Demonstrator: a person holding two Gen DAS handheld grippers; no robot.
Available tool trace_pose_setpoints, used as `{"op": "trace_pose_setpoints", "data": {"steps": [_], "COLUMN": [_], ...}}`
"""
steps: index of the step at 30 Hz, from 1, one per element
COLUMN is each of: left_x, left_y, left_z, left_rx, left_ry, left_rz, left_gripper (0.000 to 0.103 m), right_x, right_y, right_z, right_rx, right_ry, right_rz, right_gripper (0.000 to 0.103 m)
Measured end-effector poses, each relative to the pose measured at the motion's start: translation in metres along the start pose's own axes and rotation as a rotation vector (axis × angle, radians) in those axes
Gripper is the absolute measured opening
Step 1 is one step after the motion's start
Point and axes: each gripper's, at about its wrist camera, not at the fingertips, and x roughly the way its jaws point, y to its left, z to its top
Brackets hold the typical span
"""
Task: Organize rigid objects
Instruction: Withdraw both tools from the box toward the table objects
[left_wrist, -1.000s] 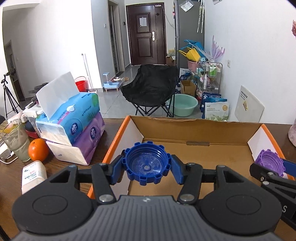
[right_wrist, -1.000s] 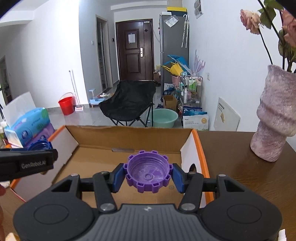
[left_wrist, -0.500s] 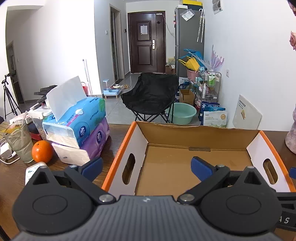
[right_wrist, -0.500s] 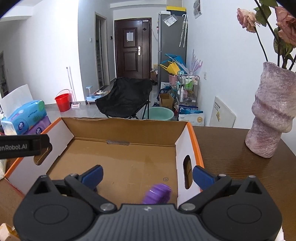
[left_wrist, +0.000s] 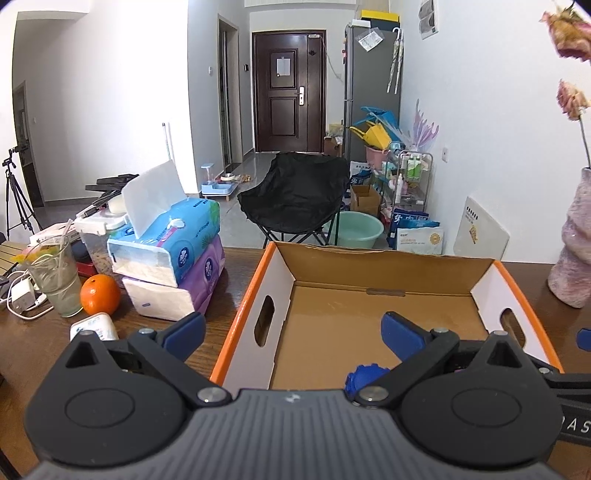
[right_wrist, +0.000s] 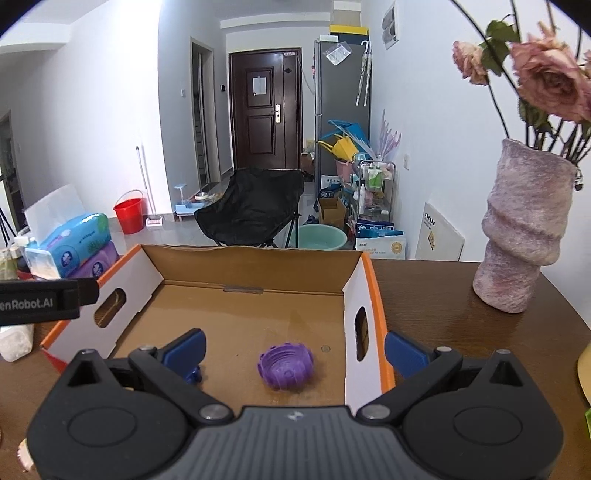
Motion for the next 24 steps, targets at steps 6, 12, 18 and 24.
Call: {"op": "trace_pose_setpoints", "data": {"steps": [6, 12, 18, 24], "left_x": [-0.031, -0.065, -0.103, -0.141], "left_y": [0.008, 0.017, 0.025, 0.033], "left_z": [-0.011, -0.023, -0.037, -0.061], "left_rx": [-0.012, -0.008, -0.006, 0.007], "left_ry": [-0.024, -0.047, -0.088, -0.131], "left_rz": [-0.018, -0.045, -0.066, -0.065], "left_gripper": [0.103, 0.103, 0.103, 0.103], "right_x": [-0.027, -0.062, -0.102, -0.141], "right_y": [0.000, 0.002, 0.009, 0.013], "right_z": [-0.009, -0.023, -0.037, -0.059], "right_rx": [-0.001, -0.007, -0.021, -0.023], "right_ry": [0.001, -0.022, -0.055, -0.064], "right_rz": [0.015, 0.033, 0.035, 0.033], "right_gripper": [0.103, 0.103, 0.103, 0.103]}}
